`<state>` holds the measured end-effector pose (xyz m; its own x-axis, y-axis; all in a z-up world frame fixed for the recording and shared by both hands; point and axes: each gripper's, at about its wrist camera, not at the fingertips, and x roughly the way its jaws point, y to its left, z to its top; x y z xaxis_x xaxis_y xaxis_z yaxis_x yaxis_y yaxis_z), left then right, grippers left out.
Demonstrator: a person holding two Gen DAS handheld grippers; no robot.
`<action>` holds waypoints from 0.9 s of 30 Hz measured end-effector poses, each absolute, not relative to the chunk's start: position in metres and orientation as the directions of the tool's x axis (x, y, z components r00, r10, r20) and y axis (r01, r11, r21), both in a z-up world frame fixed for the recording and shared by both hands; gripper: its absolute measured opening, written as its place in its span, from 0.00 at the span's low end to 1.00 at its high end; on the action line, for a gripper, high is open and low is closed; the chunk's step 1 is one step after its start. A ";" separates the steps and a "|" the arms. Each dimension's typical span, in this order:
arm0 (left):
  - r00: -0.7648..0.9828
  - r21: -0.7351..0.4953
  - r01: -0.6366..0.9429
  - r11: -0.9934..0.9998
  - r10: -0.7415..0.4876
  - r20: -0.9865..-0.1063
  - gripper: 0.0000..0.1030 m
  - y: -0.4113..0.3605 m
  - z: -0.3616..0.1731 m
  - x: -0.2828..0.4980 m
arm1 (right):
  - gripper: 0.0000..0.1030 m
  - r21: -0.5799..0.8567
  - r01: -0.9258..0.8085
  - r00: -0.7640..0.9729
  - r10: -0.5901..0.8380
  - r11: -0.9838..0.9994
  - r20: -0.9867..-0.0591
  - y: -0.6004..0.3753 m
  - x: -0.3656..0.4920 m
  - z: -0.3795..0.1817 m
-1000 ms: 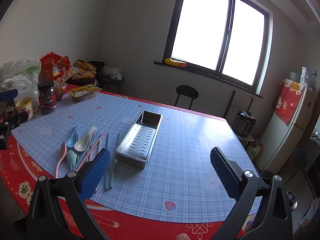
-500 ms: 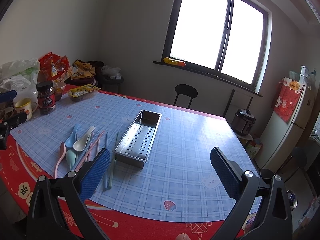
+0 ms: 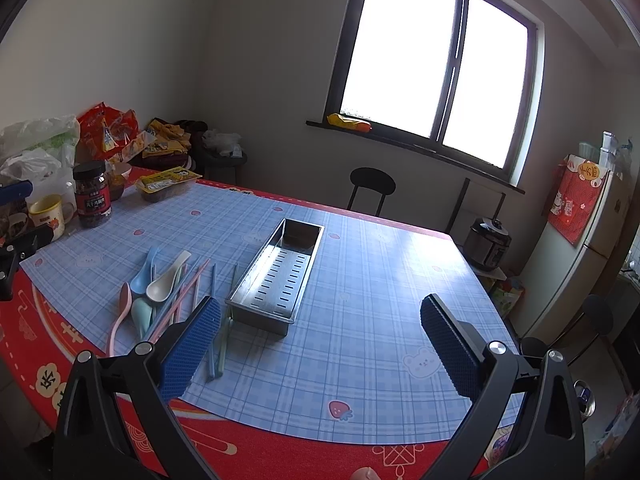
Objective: Organize utensils
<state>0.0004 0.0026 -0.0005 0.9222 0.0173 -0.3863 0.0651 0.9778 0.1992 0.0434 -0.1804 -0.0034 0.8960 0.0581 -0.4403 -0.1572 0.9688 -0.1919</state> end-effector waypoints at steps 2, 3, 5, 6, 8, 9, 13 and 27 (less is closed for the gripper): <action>0.922 0.200 0.063 0.978 0.020 -0.387 0.95 0.002 -0.001 0.000 | 0.95 -0.193 -0.156 0.896 0.056 0.969 -0.441 -0.180 0.044 -0.004; 0.922 0.199 0.063 0.978 0.019 -0.387 0.95 0.003 -0.002 0.000 | 0.95 -0.192 -0.157 0.896 0.057 0.969 -0.441 -0.180 0.044 -0.004; 0.922 0.198 0.062 0.978 0.019 -0.387 0.95 0.004 -0.001 0.000 | 0.95 -0.193 -0.156 0.896 0.056 0.969 -0.441 -0.180 0.043 -0.004; 0.922 0.197 0.061 0.978 0.020 -0.386 0.95 0.004 -0.001 0.000 | 0.95 -0.193 -0.155 0.896 0.056 0.969 -0.441 -0.180 0.043 -0.005; 0.923 0.196 0.061 0.979 0.020 -0.385 0.95 0.004 -0.002 -0.001 | 0.95 -0.192 -0.155 0.896 0.056 0.969 -0.441 -0.180 0.043 -0.005; 0.922 0.198 0.061 0.978 0.020 -0.386 0.95 0.004 -0.002 0.000 | 0.95 -0.192 -0.155 0.896 0.056 0.969 -0.441 -0.180 0.043 -0.005; 0.922 0.198 0.063 0.978 0.019 -0.387 0.95 0.004 -0.002 0.000 | 0.95 -0.193 -0.157 0.895 0.057 0.968 -0.442 -0.180 0.043 -0.005; 0.922 0.199 0.057 0.978 0.025 -0.387 0.95 0.004 -0.003 0.000 | 0.95 -0.194 -0.158 0.895 0.057 0.968 -0.443 -0.180 0.044 -0.006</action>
<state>-0.0003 0.0040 -0.0026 0.9218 0.0249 -0.3869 0.0571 0.9783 0.1990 0.0435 -0.1796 -0.0063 0.8948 0.0572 -0.4429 -0.1579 0.9682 -0.1938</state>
